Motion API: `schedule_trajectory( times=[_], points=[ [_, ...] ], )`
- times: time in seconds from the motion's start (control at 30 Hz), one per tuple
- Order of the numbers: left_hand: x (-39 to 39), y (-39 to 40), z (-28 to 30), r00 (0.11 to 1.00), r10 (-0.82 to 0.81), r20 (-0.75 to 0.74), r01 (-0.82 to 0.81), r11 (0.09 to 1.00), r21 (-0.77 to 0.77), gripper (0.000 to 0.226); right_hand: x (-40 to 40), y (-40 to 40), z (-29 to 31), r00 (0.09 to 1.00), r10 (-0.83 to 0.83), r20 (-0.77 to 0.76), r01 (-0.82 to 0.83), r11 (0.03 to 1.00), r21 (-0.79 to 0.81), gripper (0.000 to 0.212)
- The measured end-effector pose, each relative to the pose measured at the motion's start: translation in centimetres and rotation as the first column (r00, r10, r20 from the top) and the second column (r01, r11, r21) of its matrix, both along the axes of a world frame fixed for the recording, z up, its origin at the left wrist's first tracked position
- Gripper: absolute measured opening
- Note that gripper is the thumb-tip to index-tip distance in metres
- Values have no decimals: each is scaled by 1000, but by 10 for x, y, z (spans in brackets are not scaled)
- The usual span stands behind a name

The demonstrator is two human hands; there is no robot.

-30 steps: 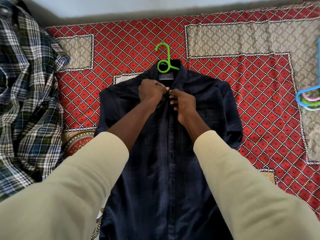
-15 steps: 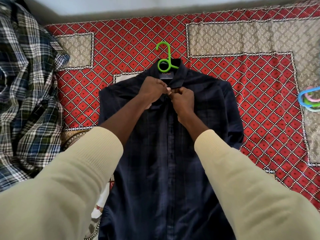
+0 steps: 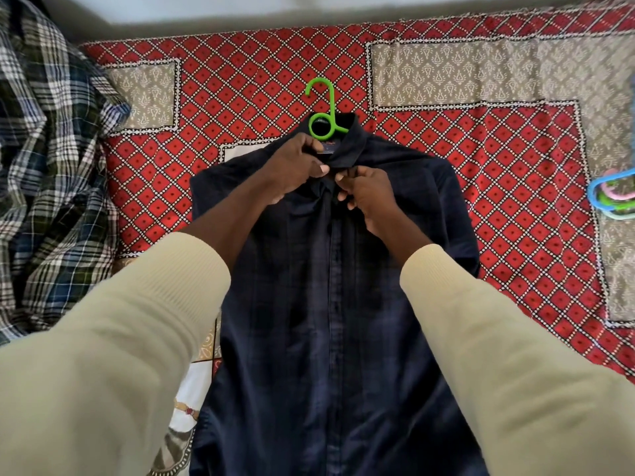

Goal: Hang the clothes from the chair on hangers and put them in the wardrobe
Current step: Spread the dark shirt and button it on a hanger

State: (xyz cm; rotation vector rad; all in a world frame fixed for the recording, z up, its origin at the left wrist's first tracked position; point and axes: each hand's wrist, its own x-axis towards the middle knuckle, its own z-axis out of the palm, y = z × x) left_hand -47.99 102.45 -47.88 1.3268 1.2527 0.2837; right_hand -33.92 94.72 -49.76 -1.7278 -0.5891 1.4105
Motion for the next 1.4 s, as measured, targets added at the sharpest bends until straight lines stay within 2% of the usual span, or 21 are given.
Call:
schedule_trajectory(
  times=[0.03, 0.1, 0.17, 0.23, 0.27, 0.3, 0.37, 0.43, 0.5, 0.57, 0.6, 0.67, 0.73, 0.8, 0.87, 0.93, 1.0, 1.1, 1.27, 1.4],
  points=[
    [0, 1, -1, 999, -37, -16, 37, 998, 40, 35, -3, 0, 1, 1000, -16, 18, 16, 1000, 1, 14],
    [1, -2, -4, 986, -37, -164, 80, 960, 269, 48, -8, -1, 0, 996, -74, 51, 73, 997, 26, 14],
    [1, -13, -5, 954, 151, -261, 8, 854, 521, 45, -12, -7, -2, 964, -200, 178, 189, 979, 74, 18],
    [-2, -35, -3, 916, 357, -182, -161, 744, 648, 27, -18, -25, -1, 882, -267, 388, 237, 963, 125, 16],
    [-3, -51, -2, 900, 421, -112, -248, 706, 663, 16, -23, -37, -1, 849, -248, 468, 208, 969, 134, 14],
    [-3, -69, -3, 894, 444, -54, -307, 697, 649, 7, -29, -49, -1, 828, -190, 528, 146, 981, 126, 15],
    [-6, -109, -12, 916, 396, -63, -291, 764, 576, 10, -41, -72, -6, 755, 3, 655, -53, 997, 57, 19],
    [-19, -143, -32, 940, 286, -187, -140, 823, 551, 19, -49, -90, -14, 572, 168, 803, -233, 972, -37, 34],
    [-39, -159, -53, 923, 251, -292, -21, 789, 614, 22, -48, -102, -19, 430, 221, 875, -315, 945, -84, 37],
    [-56, -161, -64, 881, 285, -378, 51, 736, 675, 20, -41, -111, -21, 349, 186, 918, -325, 943, -68, 32],
    [-62, -159, -64, 861, 307, -405, 60, 730, 681, 18, -38, -115, -22, 333, 166, 928, -310, 949, -59, 32],
    [-64, -157, -59, 825, 343, -450, 52, 746, 664, 18, -34, -122, -22, 356, 136, 924, -270, 962, -37, 35],
    [-56, -155, -47, 791, 384, -476, 3, 776, 631, 29, -36, -125, -16, 379, 117, 918, -229, 973, -29, 33],
    [-45, -151, -33, 785, 426, -450, -45, 764, 644, 39, -41, -121, -9, 310, 129, 942, -211, 975, -65, 23],
    [-32, -150, -25, 858, 397, -326, -90, 741, 666, 32, -45, -112, -3, 196, 182, 964, -253, 959, -129, 22],
    [-19, -149, -22, 932, 309, -188, -172, 835, 522, 20, -47, -103, -2, 132, 256, 958, -346, 917, -197, 30],
    [-8, -148, -25, 937, 308, -167, -256, 928, 271, 20, -46, -96, -5, 146, 310, 939, -401, 887, -231, 29],
    [-2, -144, -31, 893, 410, -184, -392, 911, 125, 24, -45, -96, -5, 153, 362, 920, -419, 867, -271, 27],
    [4, -144, -36, 829, 521, -203, -502, 854, 141, 19, -46, -95, -2, 107, 376, 921, -386, 869, -310, 21],
    [8, -137, -33, 813, 548, -199, -545, 835, 74, 16, -45, -92, -9, -9, 352, 936, -377, 866, -329, 12]
  ],
)
